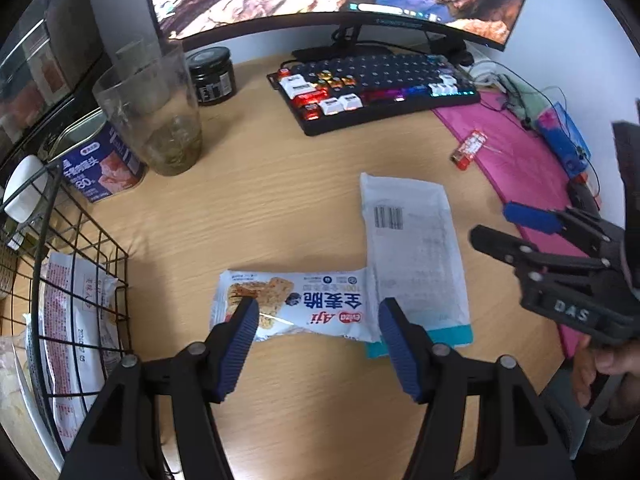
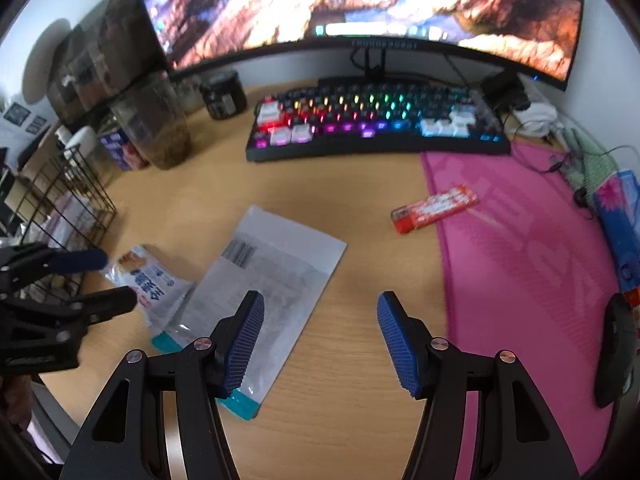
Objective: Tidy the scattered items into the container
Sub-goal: 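Close the left gripper on the blue-and-white biscuit packet and lift it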
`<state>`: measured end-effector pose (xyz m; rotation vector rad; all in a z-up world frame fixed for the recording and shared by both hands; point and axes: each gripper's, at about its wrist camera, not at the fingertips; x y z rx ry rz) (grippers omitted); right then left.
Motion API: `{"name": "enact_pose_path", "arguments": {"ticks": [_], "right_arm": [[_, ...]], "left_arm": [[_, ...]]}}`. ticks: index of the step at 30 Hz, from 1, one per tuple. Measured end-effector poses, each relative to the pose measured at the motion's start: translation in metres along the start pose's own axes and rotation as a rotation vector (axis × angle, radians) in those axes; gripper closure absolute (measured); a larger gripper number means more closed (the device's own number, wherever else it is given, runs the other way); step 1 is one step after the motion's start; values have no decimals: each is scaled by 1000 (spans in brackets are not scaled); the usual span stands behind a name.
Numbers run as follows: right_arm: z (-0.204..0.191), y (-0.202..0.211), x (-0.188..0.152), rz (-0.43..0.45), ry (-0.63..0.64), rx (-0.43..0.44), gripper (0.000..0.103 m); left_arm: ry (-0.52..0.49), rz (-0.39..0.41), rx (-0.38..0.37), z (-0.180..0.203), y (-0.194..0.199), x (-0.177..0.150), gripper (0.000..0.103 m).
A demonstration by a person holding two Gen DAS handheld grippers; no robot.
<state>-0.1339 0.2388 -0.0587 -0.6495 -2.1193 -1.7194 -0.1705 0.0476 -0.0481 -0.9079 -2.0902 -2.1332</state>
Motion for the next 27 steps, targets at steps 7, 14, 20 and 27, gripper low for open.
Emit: {"name": "enact_pose_path", "arguments": {"ticks": [7,14,20,27], "right_arm": [[-3,-9,7,-8,-1,0,43],[-4,-12,11,-9,-2,-6,43],[-2,-12,13,-8,-6,-7,43],[-11,-11,14,8,10,14,43]], "left_arm": [[-51,-24,-33,3,-18,8,34],[-62,-23,-29,-2,-34,18,34],[-25,-59,-17,-12,-39,8,33],[36,-85,-20,-23,-21,-22,33]]}}
Point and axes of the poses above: each gripper's, at about its wrist camera, not at the fingertips, and y roughly against the way its jaws point, z to its right, x to its top, and after that the axes turned 7 degrees about x, right-handed
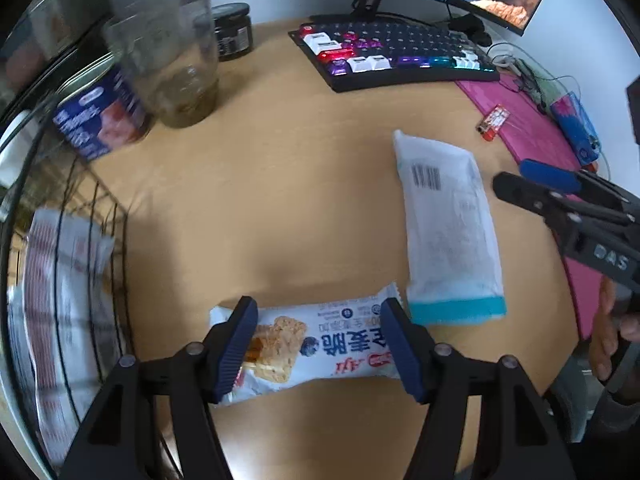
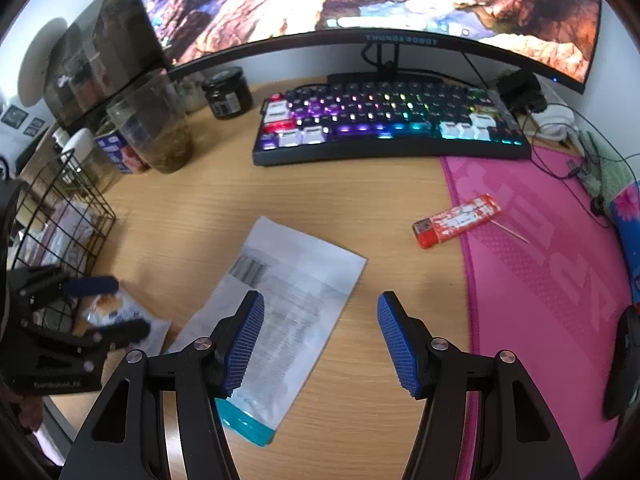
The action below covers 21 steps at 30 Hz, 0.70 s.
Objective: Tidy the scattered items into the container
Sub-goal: 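Close the left gripper on the blue-and-white biscuit packet and lift it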
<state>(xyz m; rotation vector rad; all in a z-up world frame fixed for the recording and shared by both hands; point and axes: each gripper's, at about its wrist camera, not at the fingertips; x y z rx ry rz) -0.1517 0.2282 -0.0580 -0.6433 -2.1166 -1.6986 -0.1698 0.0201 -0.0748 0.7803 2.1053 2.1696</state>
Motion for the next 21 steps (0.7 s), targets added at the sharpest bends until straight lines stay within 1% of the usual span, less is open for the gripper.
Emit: {"name": "enact_pose_path", "arguments": {"ticks": [4,5,9,11,15,20,21], "right_arm": [[-10,3,-4,6,15,19,43],[-12,4,-5,7,18,23,43],[-17,13,-8,23,23,33,43],[-17,18,-9,29,25,30,43],[-16,23,-10,36,22,24,43],[-17,21,-11,26,25,24,43],[-17,22,-12,26,24,21,43]], "left_arm": [[-33,1,-30,1,12,-11,33],[-35,1,-27,1,12,-12,33],[-56,14,37,5,12,-14,33],[-62,10,48,6,11,-17,32],[-46,-3,29,11,8,-20,31],[-74,-4,-2,24,9,-21,31],[-79,2,5,24,11,-19,31]]}}
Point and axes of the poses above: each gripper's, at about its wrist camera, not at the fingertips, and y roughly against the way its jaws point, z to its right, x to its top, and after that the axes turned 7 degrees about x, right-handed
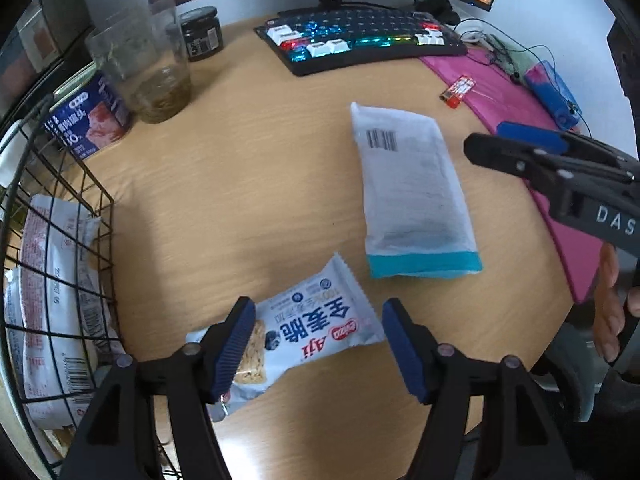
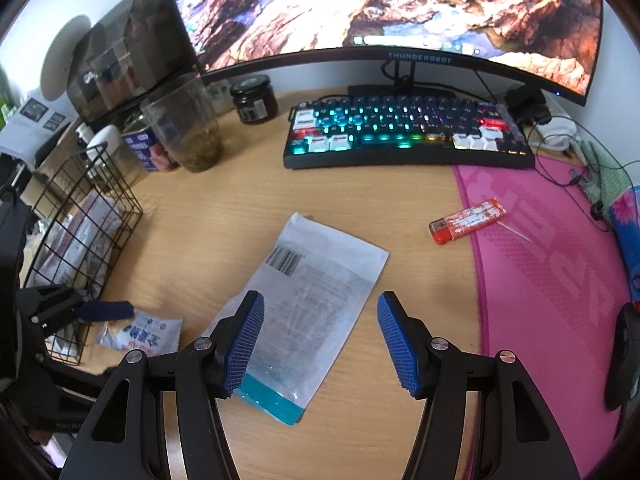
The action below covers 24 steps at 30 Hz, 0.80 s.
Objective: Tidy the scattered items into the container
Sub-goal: 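Close the left gripper on the blue-and-white biscuit packet and lift it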
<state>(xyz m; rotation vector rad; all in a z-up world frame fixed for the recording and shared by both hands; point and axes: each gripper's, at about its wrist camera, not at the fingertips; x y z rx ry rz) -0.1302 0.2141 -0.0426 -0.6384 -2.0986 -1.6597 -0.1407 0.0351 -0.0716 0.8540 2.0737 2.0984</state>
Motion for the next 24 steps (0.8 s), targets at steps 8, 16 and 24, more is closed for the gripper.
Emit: {"name": "enact_pose_path", "arguments": {"ticks": [8,16,24], "right_arm": [[3,-2,0,-48,-98,-30,43],[13,-17,-3,-156,-227,-78,43],[9,-14,-2,-156,-225,-85,43]], "left_arm": [[-22,-35,22,-4,-12,2,31],[13,-51,16,-6,-24,-3,31],[37,-48,20,-5,-25,-8,30]]}}
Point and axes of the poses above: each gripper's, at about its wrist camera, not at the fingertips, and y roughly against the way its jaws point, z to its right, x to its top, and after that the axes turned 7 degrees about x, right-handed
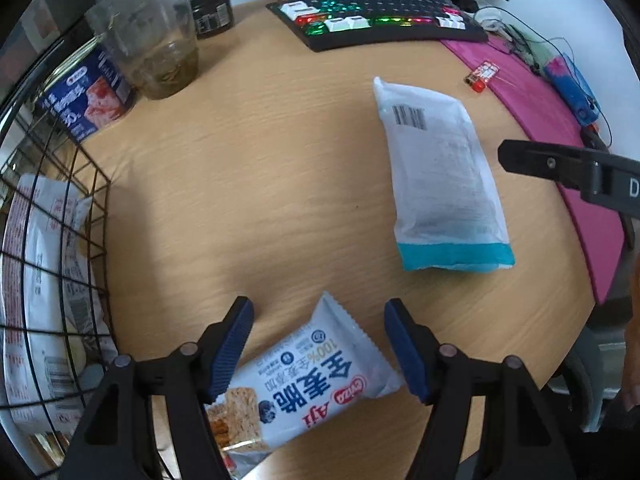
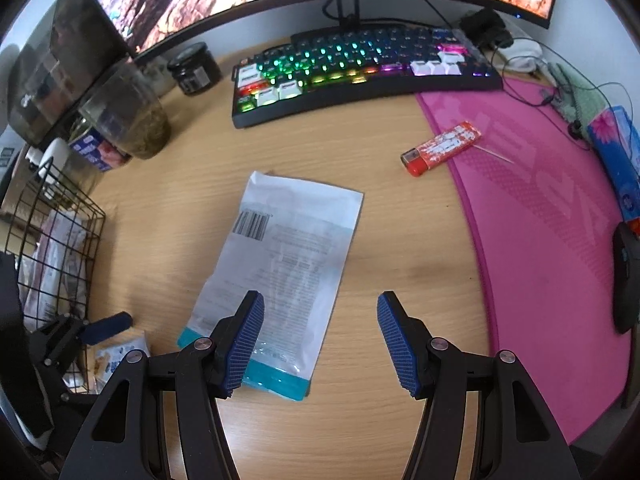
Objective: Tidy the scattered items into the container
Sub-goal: 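Close the left gripper on the blue-and-white biscuit packet and lift it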
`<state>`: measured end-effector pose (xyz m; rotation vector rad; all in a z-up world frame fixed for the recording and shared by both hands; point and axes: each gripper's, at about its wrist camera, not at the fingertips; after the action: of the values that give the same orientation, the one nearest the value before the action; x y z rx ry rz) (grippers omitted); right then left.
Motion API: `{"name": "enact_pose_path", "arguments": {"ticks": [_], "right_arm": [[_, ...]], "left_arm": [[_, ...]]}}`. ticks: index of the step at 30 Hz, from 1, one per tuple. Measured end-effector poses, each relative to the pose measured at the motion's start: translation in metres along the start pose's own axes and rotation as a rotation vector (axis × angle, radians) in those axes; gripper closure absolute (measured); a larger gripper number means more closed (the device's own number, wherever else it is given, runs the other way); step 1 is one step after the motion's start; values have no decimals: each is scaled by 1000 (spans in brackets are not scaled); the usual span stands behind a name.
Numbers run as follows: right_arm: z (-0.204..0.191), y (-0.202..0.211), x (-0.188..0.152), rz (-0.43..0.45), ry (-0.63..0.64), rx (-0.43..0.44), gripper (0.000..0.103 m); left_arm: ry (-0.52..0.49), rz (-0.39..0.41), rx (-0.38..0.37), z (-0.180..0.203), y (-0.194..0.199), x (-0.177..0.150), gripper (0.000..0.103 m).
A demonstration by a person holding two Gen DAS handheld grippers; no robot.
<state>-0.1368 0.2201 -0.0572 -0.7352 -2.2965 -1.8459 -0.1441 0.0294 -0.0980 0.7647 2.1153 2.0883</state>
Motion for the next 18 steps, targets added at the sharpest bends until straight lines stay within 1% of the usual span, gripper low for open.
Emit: {"name": "enact_pose_path", "arguments": {"ticks": [2,4,6,9,14,18], "right_arm": [[-1,2,0,6,6,3,43],[-2,3,1,12,9,5,43],[-2,3,0,14,9,7,43],[-3,4,-1,15,18,23,43],[-3,9,-3,28,20,40,43],[-1,14,-5,36,14,45,43]], "left_arm": [[10,-4,-24,-2,1,-2,32],[-19,5,17,-1,8,-4,32],[-65,47,65,2,21,-5,32],[-87,58,60,1,32,-6,31],[-142,8,57,8,26,-11,31],[-142,-18,45,7,25,-17,31]]}}
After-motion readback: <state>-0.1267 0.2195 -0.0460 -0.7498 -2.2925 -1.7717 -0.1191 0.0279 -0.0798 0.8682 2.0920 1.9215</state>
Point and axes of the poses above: each gripper's, at about its wrist camera, not at the fingertips, and y roughly against the way its jaws point, z to its right, x to its top, and after that the axes turned 7 degrees about x, right-handed
